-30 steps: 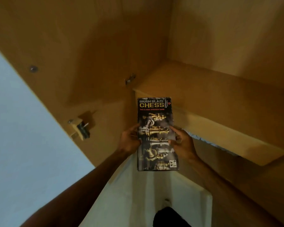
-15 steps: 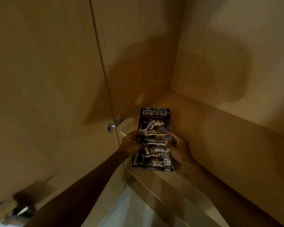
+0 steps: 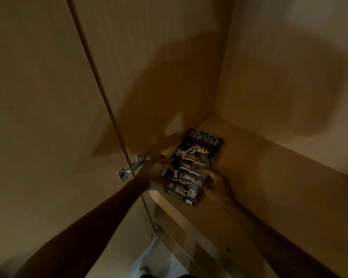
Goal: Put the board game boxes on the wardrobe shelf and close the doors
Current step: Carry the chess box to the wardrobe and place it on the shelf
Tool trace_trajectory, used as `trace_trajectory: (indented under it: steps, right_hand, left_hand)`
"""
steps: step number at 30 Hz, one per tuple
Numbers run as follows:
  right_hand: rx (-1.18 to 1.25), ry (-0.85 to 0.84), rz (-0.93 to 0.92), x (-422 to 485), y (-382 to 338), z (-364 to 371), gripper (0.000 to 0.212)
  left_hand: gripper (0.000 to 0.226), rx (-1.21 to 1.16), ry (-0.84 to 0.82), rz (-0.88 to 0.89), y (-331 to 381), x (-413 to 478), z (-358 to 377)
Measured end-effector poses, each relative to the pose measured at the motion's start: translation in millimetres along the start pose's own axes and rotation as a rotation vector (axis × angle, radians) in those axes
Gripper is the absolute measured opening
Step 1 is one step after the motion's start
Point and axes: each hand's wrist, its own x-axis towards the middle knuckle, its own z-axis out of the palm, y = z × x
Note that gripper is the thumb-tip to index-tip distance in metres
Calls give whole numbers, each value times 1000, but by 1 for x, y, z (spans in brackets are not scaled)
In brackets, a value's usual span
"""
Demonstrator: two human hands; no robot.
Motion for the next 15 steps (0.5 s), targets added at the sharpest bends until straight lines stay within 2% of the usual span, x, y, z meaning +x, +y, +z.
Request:
trace_trajectory:
  steps: [3, 6, 8, 11, 15]
  right_hand:
    - [-42, -95, -128, 1, -3, 8, 37]
    - [-183, -210, -236, 6, -7, 15, 45]
    - [-250, -220, -278, 12, -9, 20, 48]
    - [-279, -200, -279, 20, -5, 27, 47]
    - [-297, -212, -261, 23, -3, 30, 49]
  left_hand:
    - [25, 40, 160, -56, 7, -4, 8]
    - [21, 99, 282, -75, 10, -5, 21]
    - [31, 78, 310, -83, 7, -6, 26]
    - [58, 16, 306, -60, 3, -11, 31]
    - [62, -45, 283, -87, 11, -17, 29]
